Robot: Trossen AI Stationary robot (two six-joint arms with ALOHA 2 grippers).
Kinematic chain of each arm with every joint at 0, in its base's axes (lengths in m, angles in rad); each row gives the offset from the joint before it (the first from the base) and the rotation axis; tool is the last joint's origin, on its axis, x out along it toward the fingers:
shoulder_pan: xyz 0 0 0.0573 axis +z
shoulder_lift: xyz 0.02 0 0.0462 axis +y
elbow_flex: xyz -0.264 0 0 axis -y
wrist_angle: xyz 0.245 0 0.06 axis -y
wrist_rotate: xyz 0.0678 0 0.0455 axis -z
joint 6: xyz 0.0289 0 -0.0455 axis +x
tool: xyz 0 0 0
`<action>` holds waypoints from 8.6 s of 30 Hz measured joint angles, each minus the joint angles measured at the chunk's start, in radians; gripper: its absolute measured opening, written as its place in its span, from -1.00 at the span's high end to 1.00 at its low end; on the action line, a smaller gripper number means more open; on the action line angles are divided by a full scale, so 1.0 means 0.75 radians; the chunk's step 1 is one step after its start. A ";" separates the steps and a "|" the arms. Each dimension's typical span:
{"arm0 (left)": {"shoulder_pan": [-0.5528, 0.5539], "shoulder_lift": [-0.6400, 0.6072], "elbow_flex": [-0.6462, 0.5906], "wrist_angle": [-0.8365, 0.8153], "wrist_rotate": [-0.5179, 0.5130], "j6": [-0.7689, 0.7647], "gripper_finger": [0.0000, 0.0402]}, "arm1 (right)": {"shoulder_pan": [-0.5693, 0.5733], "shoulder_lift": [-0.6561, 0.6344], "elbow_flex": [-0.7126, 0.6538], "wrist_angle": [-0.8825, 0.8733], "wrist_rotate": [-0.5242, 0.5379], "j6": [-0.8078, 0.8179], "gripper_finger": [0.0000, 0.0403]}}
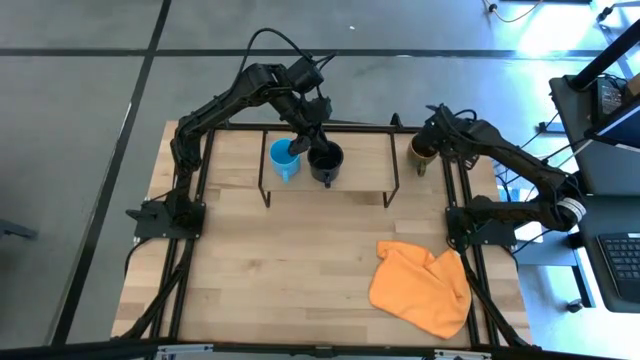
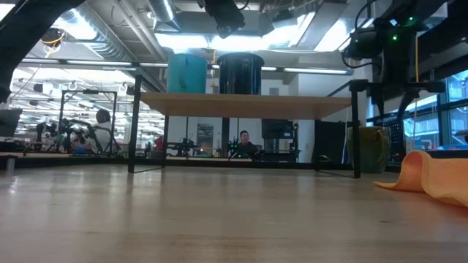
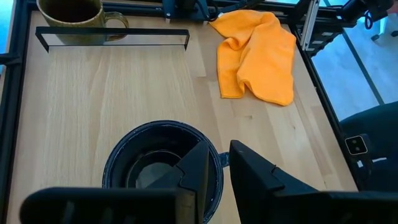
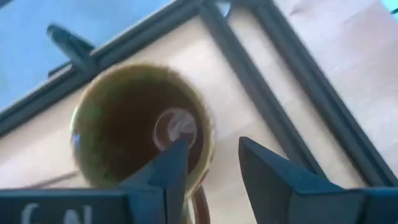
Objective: Stack small to large cups/mugs on shelf
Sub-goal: Put the brown mug on the shelf
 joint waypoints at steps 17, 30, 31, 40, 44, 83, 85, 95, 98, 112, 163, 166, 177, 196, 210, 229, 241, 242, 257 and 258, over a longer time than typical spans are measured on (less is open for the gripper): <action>-0.001 0.000 0.000 0.000 0.000 0.000 0.70 | 0.178 0.001 -0.040 0.003 0.172 0.217 0.28; 0.000 0.000 0.000 -0.002 0.000 0.000 0.70 | 0.327 -0.002 -0.038 -0.001 0.206 0.367 0.28; 0.000 0.000 0.000 -0.002 0.000 0.000 0.70 | 0.350 -0.002 -0.038 0.004 0.213 0.367 0.28; 0.000 0.000 0.000 -0.002 -0.001 0.023 0.70 | 0.387 -0.002 -0.037 0.211 -0.011 -0.109 0.28; 0.000 0.000 0.000 -0.001 -0.001 0.023 0.70 | 0.359 -0.002 -0.037 0.218 0.116 -0.089 0.28; 0.000 0.000 -0.001 0.006 -0.001 0.022 0.70 | 0.139 0.001 -0.133 0.058 0.060 0.295 0.28; 0.000 0.000 -0.001 0.006 -0.001 0.022 0.70 | 0.139 0.001 -0.134 0.074 0.060 0.294 0.28; 0.000 0.000 -0.001 0.005 -0.001 0.023 0.70 | 0.132 0.032 -0.166 0.132 0.093 0.289 0.28; 0.000 0.000 -0.001 0.005 -0.001 0.023 0.70 | 0.130 0.059 -0.204 0.206 0.057 0.289 0.28; 0.000 0.000 -0.001 -0.006 -0.001 0.022 0.70 | 0.131 0.068 -0.233 0.279 0.073 0.222 0.47; 0.024 0.000 -0.001 -0.004 -0.017 0.022 0.70 | 0.385 -0.212 0.526 -0.376 0.208 0.139 0.78; 0.024 0.000 -0.001 -0.006 -0.068 0.000 0.70 | 0.419 -0.198 0.596 -0.378 0.189 0.159 0.78; 0.085 0.000 -0.001 -0.070 -0.294 -0.051 0.70 | 0.676 0.067 0.934 -0.409 0.145 0.255 0.77; 0.215 0.000 -0.001 -0.013 -0.467 -0.078 0.70 | 1.114 0.548 1.335 -0.752 0.242 0.821 0.77; 0.219 0.000 -0.001 -0.123 -0.881 -0.257 0.70 | 1.181 0.638 1.329 -0.752 0.115 1.114 0.77; 0.215 0.000 -0.001 -0.100 -0.825 -0.253 0.70 | 1.074 0.717 1.269 -0.752 0.087 1.052 0.77; 0.215 0.000 -0.001 -0.093 -0.797 -0.247 0.70 | 1.046 0.717 1.224 -0.751 0.099 1.027 0.77; 0.215 0.000 -0.001 -0.092 -0.797 -0.247 0.70 | 1.035 0.717 1.224 -0.752 0.098 1.010 0.77; 0.215 0.000 -0.001 -0.101 -0.733 -0.222 0.70 | 0.997 0.717 1.224 -0.753 0.036 0.889 0.72; 0.215 0.000 -0.001 -0.101 -0.733 -0.222 0.70 | 0.996 0.717 1.224 -0.753 0.036 0.889 0.70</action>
